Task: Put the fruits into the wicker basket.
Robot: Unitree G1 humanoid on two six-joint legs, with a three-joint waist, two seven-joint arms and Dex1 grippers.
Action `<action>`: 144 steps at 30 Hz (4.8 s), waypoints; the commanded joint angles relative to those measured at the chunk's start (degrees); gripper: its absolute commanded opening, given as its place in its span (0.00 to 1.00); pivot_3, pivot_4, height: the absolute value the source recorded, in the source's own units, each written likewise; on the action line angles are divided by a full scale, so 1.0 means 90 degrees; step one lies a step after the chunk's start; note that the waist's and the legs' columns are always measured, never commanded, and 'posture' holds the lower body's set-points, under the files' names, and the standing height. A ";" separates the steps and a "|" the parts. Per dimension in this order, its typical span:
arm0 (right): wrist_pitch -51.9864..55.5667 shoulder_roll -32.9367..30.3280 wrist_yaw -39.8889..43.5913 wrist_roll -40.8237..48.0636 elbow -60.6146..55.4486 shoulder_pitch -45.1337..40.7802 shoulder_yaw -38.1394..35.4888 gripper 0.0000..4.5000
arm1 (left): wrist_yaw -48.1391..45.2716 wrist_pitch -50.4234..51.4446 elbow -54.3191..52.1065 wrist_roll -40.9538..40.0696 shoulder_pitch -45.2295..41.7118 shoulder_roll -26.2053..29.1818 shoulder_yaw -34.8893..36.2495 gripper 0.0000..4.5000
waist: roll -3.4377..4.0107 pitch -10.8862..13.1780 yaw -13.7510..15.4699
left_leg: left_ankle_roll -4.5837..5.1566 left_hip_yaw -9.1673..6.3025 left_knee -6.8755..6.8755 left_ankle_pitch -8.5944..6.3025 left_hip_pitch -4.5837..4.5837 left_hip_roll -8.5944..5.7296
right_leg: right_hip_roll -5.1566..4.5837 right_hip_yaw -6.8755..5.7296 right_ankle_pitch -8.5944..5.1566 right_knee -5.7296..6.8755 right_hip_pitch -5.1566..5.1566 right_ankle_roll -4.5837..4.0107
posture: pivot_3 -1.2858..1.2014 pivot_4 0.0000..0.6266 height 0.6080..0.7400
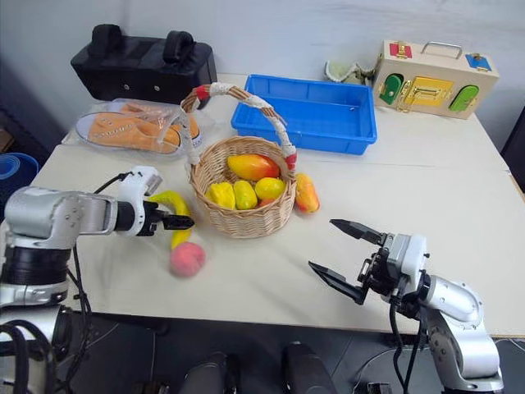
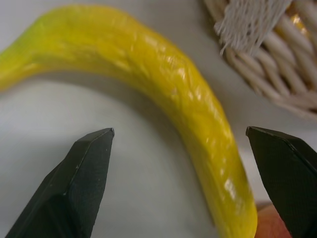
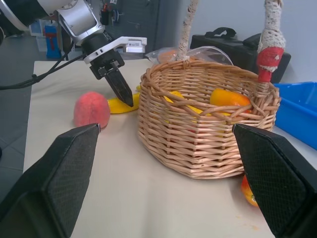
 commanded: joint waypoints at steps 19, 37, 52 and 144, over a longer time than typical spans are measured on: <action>0.0463 -0.0147 -0.0373 0.0406 -0.0613 0.0327 -0.0125 1.00 | -0.1805 -0.2031 0.0271 0.0647 0.1336 0.2467 0.0658 0.13 | 0.0004 -0.0003 -0.0197 | -0.0015 0.0005 -0.0021 0.0008 0.0007 0.0008 | 0.0004 0.0001 -0.0017 0.0012 -0.0015 -0.0030 | 0.52 0.24 1.00; -0.0560 -0.0241 -0.0408 0.0118 0.0523 0.0867 -0.1580 1.00 | -0.5162 -0.7088 -0.0940 0.0606 0.0207 0.0705 0.0035 0.13 | -0.0012 -0.0003 0.0097 | 0.0013 0.0001 -0.0006 -0.0007 0.0000 -0.0012 | 0.0000 0.0000 -0.0013 -0.0023 0.0012 -0.0020 | 0.52 0.24 1.00; -0.0616 0.0246 -0.0928 0.0033 -0.0513 0.1937 -0.1550 1.00 | -0.5284 -0.8258 0.1266 0.2058 -0.1263 -0.0348 -0.0943 0.41 | -0.0003 -0.0001 0.0035 | 0.0003 0.0012 -0.0004 -0.0002 -0.0001 0.0004 | 0.0008 0.0008 -0.0014 -0.0005 0.0000 -0.0016 | 0.52 0.24 1.00; 0.0323 0.0210 -0.1180 0.0429 -0.1172 0.1135 -0.0974 1.00 | -0.3665 -0.7935 0.0920 0.1353 -0.0561 -0.1237 -0.0286 0.99 | -0.0012 -0.0004 0.0061 | 0.0003 0.0006 -0.0003 -0.0001 -0.0006 0.0004 | 0.0008 0.0009 -0.0008 -0.0012 -0.0001 -0.0003 | 0.52 0.24 1.00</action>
